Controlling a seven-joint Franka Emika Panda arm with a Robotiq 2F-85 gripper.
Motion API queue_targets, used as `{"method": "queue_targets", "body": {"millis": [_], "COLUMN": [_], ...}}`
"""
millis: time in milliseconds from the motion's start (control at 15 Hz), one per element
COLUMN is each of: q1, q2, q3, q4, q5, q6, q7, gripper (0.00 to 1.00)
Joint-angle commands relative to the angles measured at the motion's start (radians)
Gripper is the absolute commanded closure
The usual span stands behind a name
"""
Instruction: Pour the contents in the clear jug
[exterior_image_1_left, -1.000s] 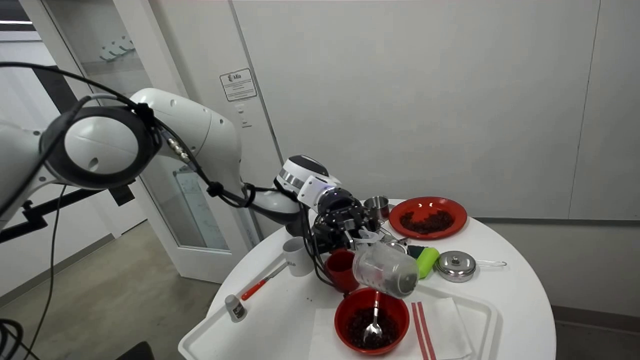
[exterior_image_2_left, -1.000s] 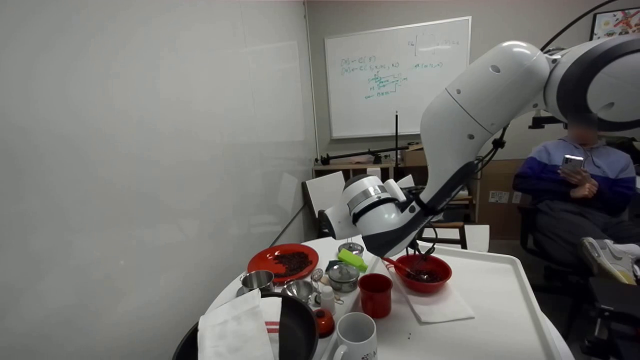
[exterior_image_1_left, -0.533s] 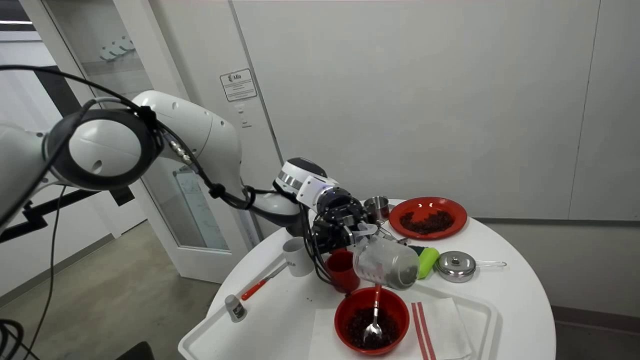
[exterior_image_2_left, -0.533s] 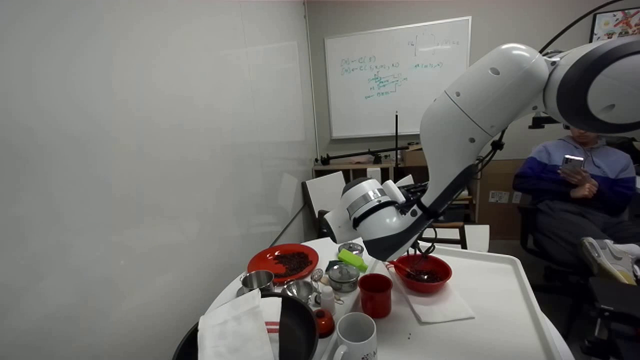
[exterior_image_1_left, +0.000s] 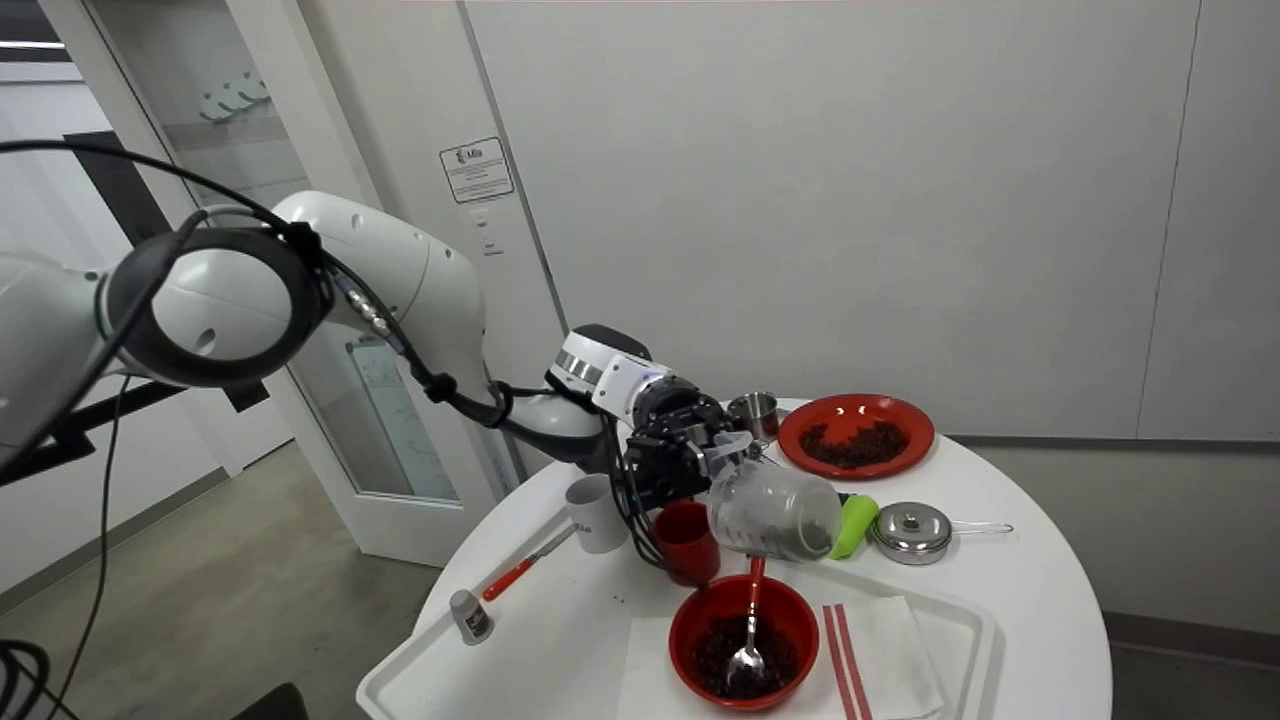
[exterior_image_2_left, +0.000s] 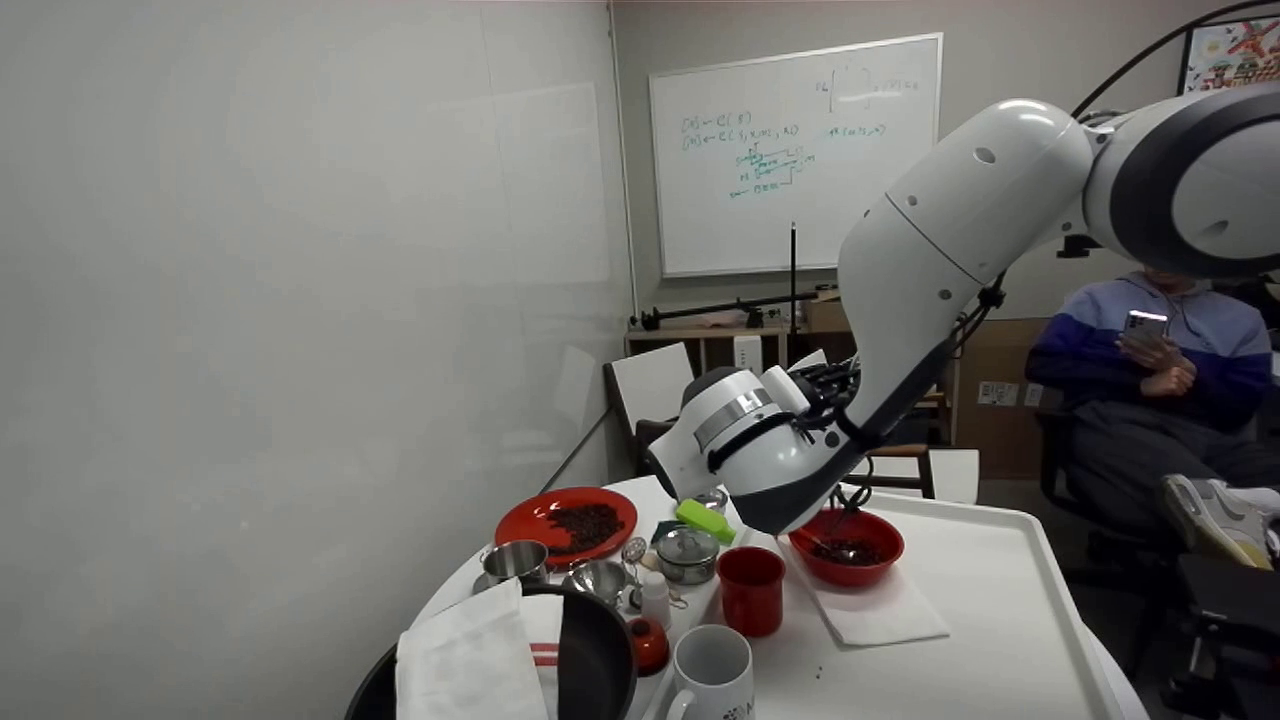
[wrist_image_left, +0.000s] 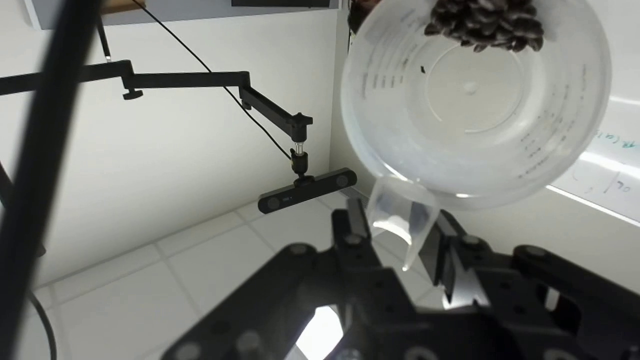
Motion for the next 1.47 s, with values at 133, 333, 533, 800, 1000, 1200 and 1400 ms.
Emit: {"method": "queue_targets", "body": {"millis": [133, 333, 533, 800, 1000, 1200, 1400], "q1": [0.0, -0.002, -0.024, -0.046, -0.058, -0.078, -0.094], "q2": [0.029, 0.03, 0.011, 0.008, -0.007, -0.032, -0.057], "q3": [0.013, 0.019, 0.055, 0.093, 0.119, 0.146, 0.159], "q4": [0.037, 0.038, 0.025, 0.017, -0.005, -0.025, -0.039], "q5": [-0.047, -0.051, -0.026, 0.005, 0.045, 0.108, 0.176], "q6": [-0.051, -0.055, -0.013, 0.031, 0.069, 0.136, 0.211], "q7": [0.002, 0.001, -0.064, -0.132, -0.174, -0.243, -0.329], "gripper": [0.9, 0.9, 0.9, 0.9, 0.9, 0.9, 0.9]}}
